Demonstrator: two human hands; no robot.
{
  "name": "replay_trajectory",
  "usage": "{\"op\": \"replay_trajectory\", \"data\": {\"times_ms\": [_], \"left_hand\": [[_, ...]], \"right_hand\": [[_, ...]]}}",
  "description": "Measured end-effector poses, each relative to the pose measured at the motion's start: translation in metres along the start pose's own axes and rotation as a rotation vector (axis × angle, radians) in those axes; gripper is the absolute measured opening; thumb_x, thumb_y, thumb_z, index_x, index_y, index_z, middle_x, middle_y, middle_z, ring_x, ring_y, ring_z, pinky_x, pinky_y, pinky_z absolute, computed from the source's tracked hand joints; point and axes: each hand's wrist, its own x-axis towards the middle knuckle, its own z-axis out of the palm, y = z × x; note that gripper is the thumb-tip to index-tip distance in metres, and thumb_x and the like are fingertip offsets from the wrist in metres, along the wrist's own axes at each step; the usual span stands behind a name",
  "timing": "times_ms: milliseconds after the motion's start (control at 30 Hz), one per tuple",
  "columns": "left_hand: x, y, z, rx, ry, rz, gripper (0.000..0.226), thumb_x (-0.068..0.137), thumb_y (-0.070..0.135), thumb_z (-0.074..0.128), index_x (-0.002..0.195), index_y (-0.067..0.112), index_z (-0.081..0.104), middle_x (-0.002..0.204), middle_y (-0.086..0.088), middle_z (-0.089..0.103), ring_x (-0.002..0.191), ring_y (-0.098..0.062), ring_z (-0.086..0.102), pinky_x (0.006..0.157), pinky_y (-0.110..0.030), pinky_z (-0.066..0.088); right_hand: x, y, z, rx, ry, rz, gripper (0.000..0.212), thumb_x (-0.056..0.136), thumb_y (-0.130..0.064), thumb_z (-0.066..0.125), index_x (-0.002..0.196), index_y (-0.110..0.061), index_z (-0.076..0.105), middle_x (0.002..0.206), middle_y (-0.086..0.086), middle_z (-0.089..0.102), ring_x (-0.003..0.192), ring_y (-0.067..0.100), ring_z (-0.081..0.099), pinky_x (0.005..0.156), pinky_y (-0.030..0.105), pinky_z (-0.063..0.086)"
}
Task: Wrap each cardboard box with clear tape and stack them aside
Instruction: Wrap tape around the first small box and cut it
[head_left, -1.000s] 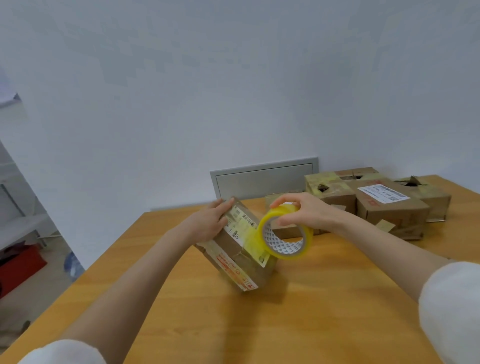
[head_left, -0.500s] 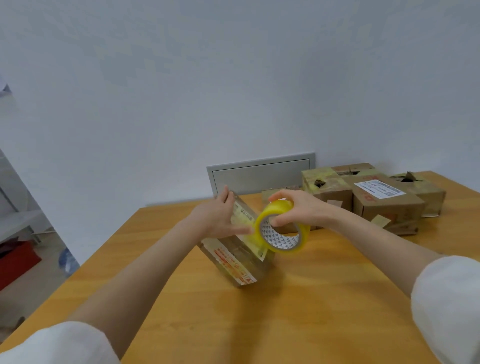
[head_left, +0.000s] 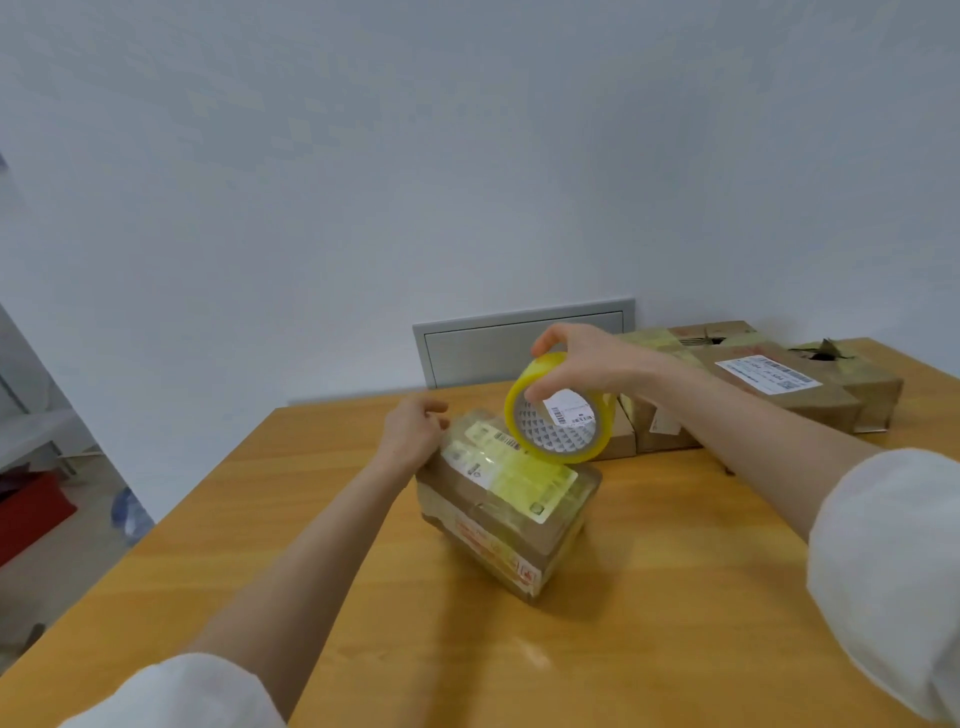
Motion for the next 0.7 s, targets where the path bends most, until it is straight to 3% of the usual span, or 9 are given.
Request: {"op": "replay_trajectory", "data": {"times_ms": [100, 200, 300, 400, 567, 700], "left_hand": [[0.000, -0.011, 0.010, 0.132, -0.051, 0.079, 0.036, 0.099, 0.014, 0.038, 0.130, 0.013, 0.058, 0.125, -0.007, 0.062, 0.116, -0.026, 0.055, 0.094, -0.033, 0.043], [0.002, -0.008, 0.015, 0.264, -0.035, 0.280, 0.040, 0.101, 0.022, 0.039, 0.140, 0.021, 0.047, 0.141, 0.000, 0.051, 0.128, -0.022, 0.047, 0.102, -0.034, 0.039], [0.005, -0.007, 0.018, 0.311, -0.217, 0.453, 0.044, 0.100, 0.016, 0.036, 0.142, 0.025, 0.045, 0.150, 0.009, 0.038, 0.137, -0.017, 0.036, 0.109, -0.034, 0.032], [0.007, -0.015, 0.015, 0.331, -0.376, 0.454, 0.045, 0.104, 0.025, 0.031, 0.148, 0.024, 0.033, 0.157, 0.009, 0.024, 0.143, -0.015, 0.022, 0.116, -0.037, 0.020], [0.005, -0.022, 0.017, 0.368, -0.358, 0.465, 0.047, 0.105, 0.029, 0.027, 0.151, 0.020, 0.025, 0.159, 0.007, 0.015, 0.147, -0.015, 0.012, 0.120, -0.036, 0.011], [-0.005, -0.023, 0.016, 0.312, -0.336, 0.429, 0.050, 0.105, 0.029, 0.028, 0.152, 0.015, 0.020, 0.160, 0.001, 0.010, 0.147, -0.016, 0.008, 0.119, -0.030, 0.006]], "right_hand": [[0.001, -0.004, 0.000, -0.085, -0.049, 0.006, 0.055, 0.074, -0.031, 0.080, 0.121, -0.022, 0.051, 0.113, -0.005, 0.050, 0.087, 0.004, 0.051, 0.063, 0.022, 0.041], [0.003, -0.009, 0.004, -0.140, -0.026, -0.006, 0.053, 0.074, -0.032, 0.080, 0.118, -0.020, 0.054, 0.112, -0.004, 0.051, 0.096, 0.013, 0.053, 0.067, 0.024, 0.043], [0.005, -0.013, 0.007, -0.193, -0.005, -0.019, 0.051, 0.073, -0.035, 0.080, 0.116, -0.021, 0.056, 0.113, -0.003, 0.053, 0.099, 0.015, 0.053, 0.068, 0.025, 0.043], [0.005, -0.011, 0.009, -0.157, -0.015, -0.026, 0.052, 0.073, -0.038, 0.080, 0.118, -0.025, 0.057, 0.114, -0.004, 0.054, 0.097, 0.013, 0.054, 0.068, 0.025, 0.044], [0.003, -0.005, 0.006, -0.117, -0.008, 0.014, 0.065, 0.072, -0.035, 0.080, 0.129, -0.023, 0.052, 0.121, -0.003, 0.053, 0.103, 0.015, 0.055, 0.086, 0.033, 0.051], [0.002, -0.011, 0.009, -0.121, 0.051, -0.056, 0.055, 0.071, -0.032, 0.081, 0.120, -0.027, 0.059, 0.116, -0.005, 0.055, 0.103, 0.015, 0.053, 0.071, 0.024, 0.044]]}}
